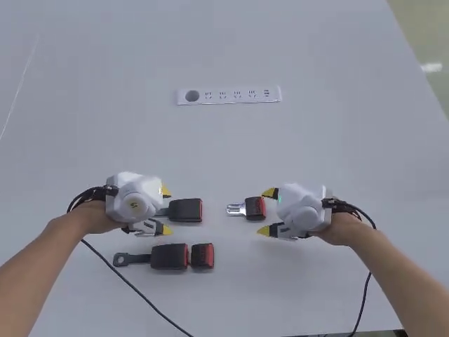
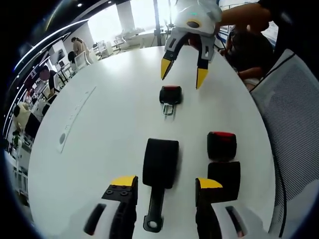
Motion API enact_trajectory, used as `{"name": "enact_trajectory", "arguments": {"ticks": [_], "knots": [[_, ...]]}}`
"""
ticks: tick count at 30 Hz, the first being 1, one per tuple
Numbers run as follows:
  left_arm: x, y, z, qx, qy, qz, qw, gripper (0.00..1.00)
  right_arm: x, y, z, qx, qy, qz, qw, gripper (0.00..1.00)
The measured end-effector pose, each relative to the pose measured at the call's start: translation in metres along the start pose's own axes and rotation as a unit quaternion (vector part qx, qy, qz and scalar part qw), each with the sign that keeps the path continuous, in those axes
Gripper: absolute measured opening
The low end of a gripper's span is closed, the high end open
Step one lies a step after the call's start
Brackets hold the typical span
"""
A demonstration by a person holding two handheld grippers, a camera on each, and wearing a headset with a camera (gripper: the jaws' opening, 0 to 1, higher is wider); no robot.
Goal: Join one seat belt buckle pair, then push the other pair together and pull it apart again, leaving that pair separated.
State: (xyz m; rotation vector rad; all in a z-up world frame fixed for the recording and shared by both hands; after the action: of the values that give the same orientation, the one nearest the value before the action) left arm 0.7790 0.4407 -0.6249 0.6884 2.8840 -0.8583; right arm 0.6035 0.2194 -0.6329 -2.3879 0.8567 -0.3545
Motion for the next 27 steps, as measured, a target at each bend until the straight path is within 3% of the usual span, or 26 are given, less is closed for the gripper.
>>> {"name": "enact_trajectory", "arguments": {"ticks": [13, 21, 27], "knots": [[-0.015, -0.003, 0.026, -0.028, 0.037, 0.014, 0.9988, 0.44, 0.020, 0.006, 0.010, -0.012, -0.025, -0.003, 0.9996, 0.42], [-0.013, -0.002, 0.038, -0.055, 0.063, 0.040, 0.9957, 0.44, 0.027, 0.008, 0.017, -0.029, -0.044, -0.013, 0.9985, 0.41], [-0.016, -0.002, 0.043, -0.061, 0.067, 0.045, 0.9949, 0.43, 0.032, 0.007, 0.023, -0.036, -0.058, -0.022, 0.9974, 0.38]]}}
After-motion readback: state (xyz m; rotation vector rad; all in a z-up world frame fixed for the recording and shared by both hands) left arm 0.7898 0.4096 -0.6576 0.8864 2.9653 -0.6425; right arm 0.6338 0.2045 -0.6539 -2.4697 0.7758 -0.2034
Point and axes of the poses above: the centre of the closed fingertips' face, and the gripper's own axes: z roughly forward along the fingers, x roughly to its right, y roughly out of its underside, the point moved 10 cm from there along -z, roughly backward along the fingers, and after that the axes turned 7 degrees about -y, right-handed, at the moved point
